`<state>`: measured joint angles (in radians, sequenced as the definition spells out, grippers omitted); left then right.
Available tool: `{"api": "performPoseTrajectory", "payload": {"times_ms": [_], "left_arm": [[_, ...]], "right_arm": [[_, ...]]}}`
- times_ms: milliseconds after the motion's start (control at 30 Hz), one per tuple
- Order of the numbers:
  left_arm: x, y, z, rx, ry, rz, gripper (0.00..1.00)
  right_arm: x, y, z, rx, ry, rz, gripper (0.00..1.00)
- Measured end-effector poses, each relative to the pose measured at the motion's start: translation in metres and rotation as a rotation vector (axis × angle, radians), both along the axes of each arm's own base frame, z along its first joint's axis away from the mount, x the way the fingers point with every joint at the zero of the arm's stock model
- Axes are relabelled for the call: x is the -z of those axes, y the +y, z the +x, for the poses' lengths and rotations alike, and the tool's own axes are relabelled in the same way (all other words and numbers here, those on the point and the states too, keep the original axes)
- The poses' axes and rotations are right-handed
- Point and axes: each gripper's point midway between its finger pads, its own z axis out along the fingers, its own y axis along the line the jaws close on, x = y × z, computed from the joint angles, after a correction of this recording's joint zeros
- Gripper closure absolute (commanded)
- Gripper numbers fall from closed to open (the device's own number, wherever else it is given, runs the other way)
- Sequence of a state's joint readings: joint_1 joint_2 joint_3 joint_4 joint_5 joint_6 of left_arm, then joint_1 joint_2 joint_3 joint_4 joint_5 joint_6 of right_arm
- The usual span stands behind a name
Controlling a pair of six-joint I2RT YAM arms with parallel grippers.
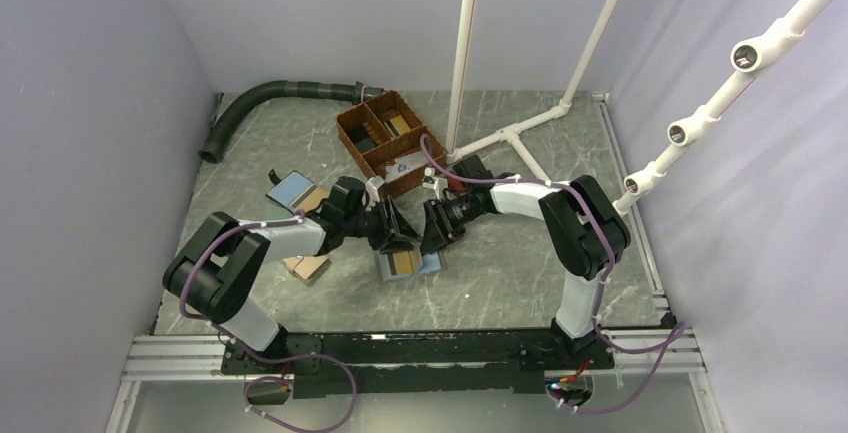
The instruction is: Take the credit cards out of the card holder
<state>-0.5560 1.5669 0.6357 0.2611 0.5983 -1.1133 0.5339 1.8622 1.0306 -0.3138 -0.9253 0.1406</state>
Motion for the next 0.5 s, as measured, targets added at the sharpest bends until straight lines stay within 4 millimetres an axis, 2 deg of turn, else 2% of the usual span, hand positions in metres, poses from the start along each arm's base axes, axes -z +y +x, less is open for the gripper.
{"api": "performPoseTrajectory", "payload": {"times_ms": [333,500], "left_arm": [[0.0,-0.002,-0.002,0.016,0.022,-0.009,0.53],[0.008,0.0,0.004,-0.019,0.022,0.019,0.52]], "right_arm": [[0.0,-0.004,-0.004,-0.044,-0.022,0.035,0.41],[-0.019,0.002,-0.021,-0.122,-0.005,0.134,0.38]]}}
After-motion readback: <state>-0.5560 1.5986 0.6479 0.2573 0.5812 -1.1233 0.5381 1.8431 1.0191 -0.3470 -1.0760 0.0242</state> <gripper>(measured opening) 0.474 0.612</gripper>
